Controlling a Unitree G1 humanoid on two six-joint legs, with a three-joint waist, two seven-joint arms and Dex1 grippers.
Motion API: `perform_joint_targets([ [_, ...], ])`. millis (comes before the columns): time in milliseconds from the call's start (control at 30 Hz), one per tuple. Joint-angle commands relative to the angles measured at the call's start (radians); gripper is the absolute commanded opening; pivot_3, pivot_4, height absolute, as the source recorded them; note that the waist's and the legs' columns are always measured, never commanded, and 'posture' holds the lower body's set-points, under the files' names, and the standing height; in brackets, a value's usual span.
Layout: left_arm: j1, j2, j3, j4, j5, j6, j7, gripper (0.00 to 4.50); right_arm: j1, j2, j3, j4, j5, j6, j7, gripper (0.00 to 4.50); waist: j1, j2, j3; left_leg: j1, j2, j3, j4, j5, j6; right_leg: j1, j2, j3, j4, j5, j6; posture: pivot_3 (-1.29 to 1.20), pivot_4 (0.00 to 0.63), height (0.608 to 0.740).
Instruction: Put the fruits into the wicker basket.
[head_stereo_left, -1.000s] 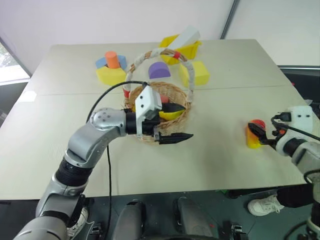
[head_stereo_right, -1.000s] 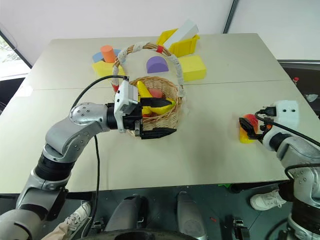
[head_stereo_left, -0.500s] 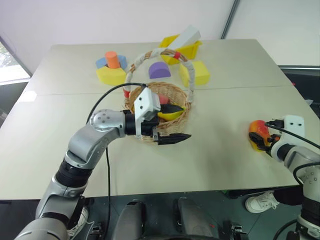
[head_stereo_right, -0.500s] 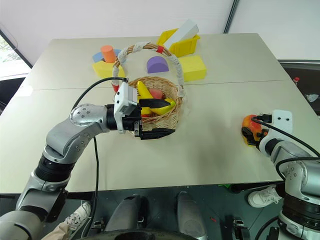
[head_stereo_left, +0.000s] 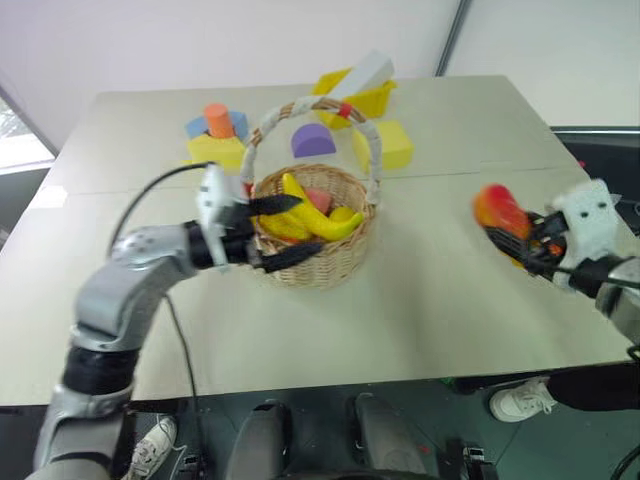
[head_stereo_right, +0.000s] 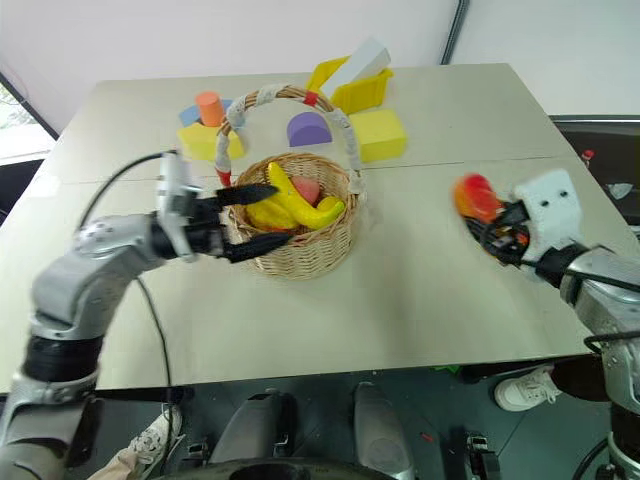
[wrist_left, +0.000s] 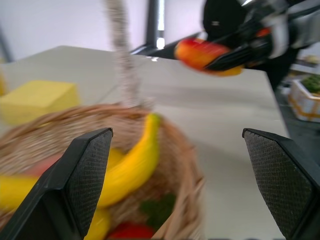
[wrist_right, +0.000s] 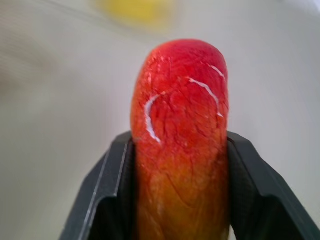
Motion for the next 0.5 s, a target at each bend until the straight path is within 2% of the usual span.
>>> perform_joint_targets([
  [33,0.054,0.063,0.065,-0.034,-0.013,0.009,-0.012,4.47,-0.107,-0.011,0.083,-0.062,0.099,-0.024,0.078,1.82,-0.001,-0.001,0.0,0.001,0.0,0.0,0.0,0.0,0.0,0.001,0.0,0.0,0.0,0.0,0.0,0.0,0.15,0.74],
  [167,0.08,0.071,0.092,-0.07,-0.023,0.003,0.035,4.47,-0.322,0.056,0.358,-0.018,0.009,-0.068,0.08,1.82,0.008,-0.002,0.001,0.001,-0.003,0.0,0.001,0.0,0.0,0.002,-0.004,-0.001,-0.001,0.0,0.0,0.0,0.15,0.74],
  [333,0.097,0.036,0.095,-0.122,-0.042,0.01,0.096,4.47,-0.558,0.217,0.609,0.2,-0.167,-0.089,0.014,1.82,0.016,-0.002,0.0,-0.001,-0.003,-0.001,0.001,0.0,0.0,0.0,-0.007,-0.001,-0.001,0.0,0.0,0.0,0.15,0.74],
  [500,0.118,-0.001,0.081,-0.165,-0.041,0.011,0.146,4.47,-0.646,0.344,0.697,0.393,-0.285,-0.14,-0.018,1.82,0.02,-0.002,0.0,-0.003,-0.004,-0.001,0.0,0.0,-0.001,-0.003,-0.008,-0.001,-0.001,0.0,-0.001,0.0,0.15,0.74],
])
